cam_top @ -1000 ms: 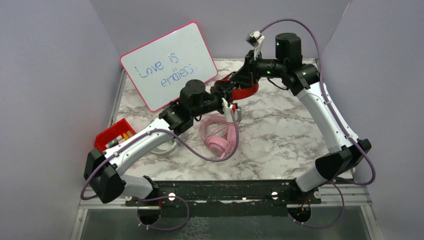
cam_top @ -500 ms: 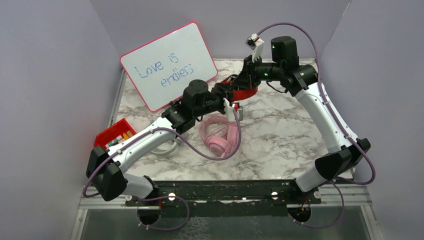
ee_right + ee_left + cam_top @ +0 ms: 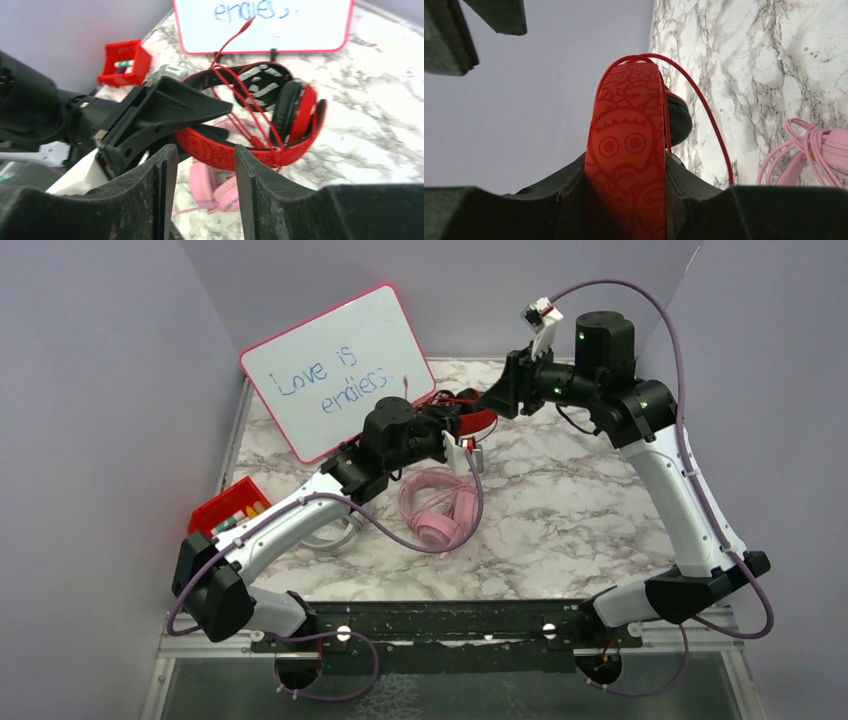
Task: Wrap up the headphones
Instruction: Wrap the headphones cable around the headphones.
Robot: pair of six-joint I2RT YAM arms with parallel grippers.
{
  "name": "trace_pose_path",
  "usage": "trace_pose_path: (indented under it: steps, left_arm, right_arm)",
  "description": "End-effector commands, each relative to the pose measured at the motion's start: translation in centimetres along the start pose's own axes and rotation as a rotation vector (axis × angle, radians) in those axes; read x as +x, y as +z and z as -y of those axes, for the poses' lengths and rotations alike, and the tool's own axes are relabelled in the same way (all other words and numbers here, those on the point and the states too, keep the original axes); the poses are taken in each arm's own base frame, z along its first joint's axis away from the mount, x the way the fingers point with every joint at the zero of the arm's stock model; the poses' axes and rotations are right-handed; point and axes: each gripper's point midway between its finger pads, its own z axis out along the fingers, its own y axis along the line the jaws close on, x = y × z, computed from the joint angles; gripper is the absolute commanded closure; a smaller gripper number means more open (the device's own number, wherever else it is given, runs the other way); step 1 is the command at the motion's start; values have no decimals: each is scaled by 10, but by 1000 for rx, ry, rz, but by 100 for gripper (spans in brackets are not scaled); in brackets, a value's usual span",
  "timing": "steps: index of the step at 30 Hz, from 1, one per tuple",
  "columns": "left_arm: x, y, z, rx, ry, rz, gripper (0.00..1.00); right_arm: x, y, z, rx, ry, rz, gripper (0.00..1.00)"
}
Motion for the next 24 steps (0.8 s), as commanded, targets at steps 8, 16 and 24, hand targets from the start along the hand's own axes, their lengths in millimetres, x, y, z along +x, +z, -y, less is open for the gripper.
trace_pose_path:
  steps: [8, 16, 24]
  left_arm:
    - [-3, 2, -44, -139, -165, -26, 100]
    - [-1, -14, -93, -274, -498, 103, 100]
    - [-19, -47, -139, -394, -591, 275, 100]
  right_arm:
    - [-39, -45, 69, 473, -37, 166, 31]
    - [-7, -50, 123, 380, 197, 233, 24]
    - [28, -29, 150, 274, 186, 223, 23]
